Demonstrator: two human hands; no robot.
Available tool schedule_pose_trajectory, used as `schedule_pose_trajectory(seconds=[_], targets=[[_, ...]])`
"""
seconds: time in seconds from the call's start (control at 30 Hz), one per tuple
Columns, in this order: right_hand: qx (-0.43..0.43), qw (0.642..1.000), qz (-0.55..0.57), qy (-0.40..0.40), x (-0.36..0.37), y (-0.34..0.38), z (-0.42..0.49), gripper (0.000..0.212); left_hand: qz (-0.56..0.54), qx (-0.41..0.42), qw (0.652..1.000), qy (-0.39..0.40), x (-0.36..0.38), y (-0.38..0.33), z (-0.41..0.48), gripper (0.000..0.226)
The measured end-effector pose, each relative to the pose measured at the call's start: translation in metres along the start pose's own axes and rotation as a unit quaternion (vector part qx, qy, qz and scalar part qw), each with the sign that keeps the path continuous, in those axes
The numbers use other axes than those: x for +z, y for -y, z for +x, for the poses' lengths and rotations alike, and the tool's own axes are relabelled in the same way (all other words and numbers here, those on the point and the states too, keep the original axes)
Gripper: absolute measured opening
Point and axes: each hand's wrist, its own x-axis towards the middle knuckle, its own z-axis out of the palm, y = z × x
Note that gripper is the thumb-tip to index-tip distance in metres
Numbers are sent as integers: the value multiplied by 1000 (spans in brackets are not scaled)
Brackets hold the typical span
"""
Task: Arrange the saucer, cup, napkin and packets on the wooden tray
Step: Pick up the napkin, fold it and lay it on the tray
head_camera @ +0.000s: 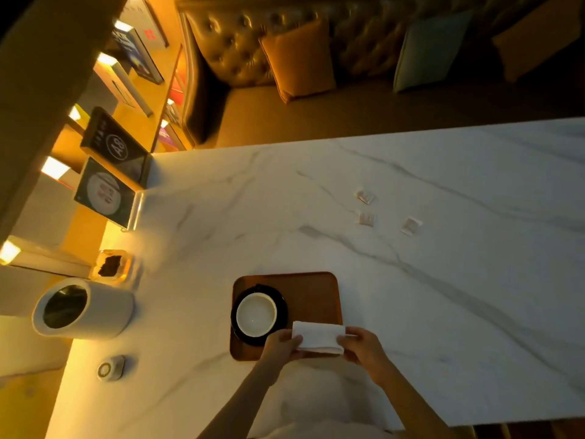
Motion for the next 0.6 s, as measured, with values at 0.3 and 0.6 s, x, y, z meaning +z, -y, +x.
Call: schedule_pose_trajectory(seconds=[0.3, 0.6], targets=[[-63, 979, -161, -109, 29, -18, 40, 39, 211, 24, 973, -88, 19, 25, 38, 47], [-137, 937, -275, -167, 38, -26, 43, 43, 267, 53, 947, -170, 31, 25, 42, 42]])
